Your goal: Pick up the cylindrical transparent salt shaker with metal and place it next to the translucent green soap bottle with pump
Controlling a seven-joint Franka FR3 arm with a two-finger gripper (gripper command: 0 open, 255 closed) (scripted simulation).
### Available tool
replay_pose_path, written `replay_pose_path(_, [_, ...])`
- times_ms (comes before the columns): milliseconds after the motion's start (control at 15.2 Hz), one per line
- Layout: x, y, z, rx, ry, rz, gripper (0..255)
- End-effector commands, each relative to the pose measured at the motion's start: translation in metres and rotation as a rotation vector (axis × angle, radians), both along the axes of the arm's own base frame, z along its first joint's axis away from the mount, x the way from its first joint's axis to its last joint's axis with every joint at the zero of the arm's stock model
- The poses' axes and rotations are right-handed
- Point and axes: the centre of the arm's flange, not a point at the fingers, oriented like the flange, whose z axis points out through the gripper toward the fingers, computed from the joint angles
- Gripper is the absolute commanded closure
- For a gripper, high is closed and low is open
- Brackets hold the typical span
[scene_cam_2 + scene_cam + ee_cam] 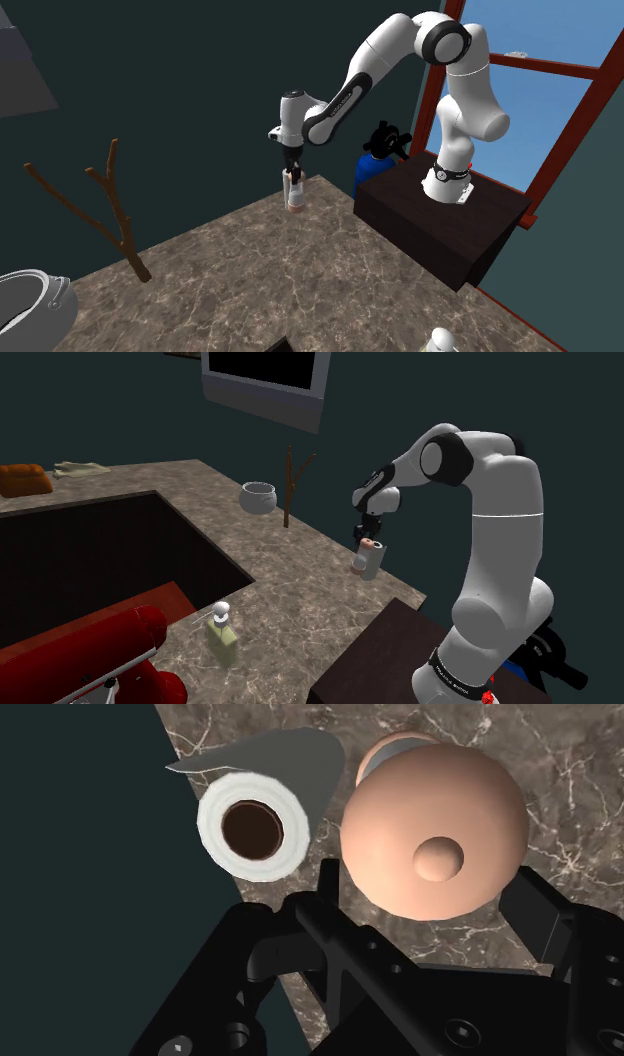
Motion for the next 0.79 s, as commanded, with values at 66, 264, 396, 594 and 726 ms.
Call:
replay_pose_path(66, [-0.001, 0.000, 0.016, 0.000, 0.000, 0.000, 255])
replay_pose_path(264, [-0.001, 0.000, 0.032, 0.000, 0.000, 0.000, 255])
replay_pose_path(396, [-0.001, 0.000, 0.042, 0.000, 0.000, 0.000, 255])
replay_pose_path(594, [-0.001, 0.000, 0.058, 0.000, 0.000, 0.000, 255])
replay_pose_path(726, [-0.001, 0.000, 0.069, 0.000, 0.000, 0.000, 255])
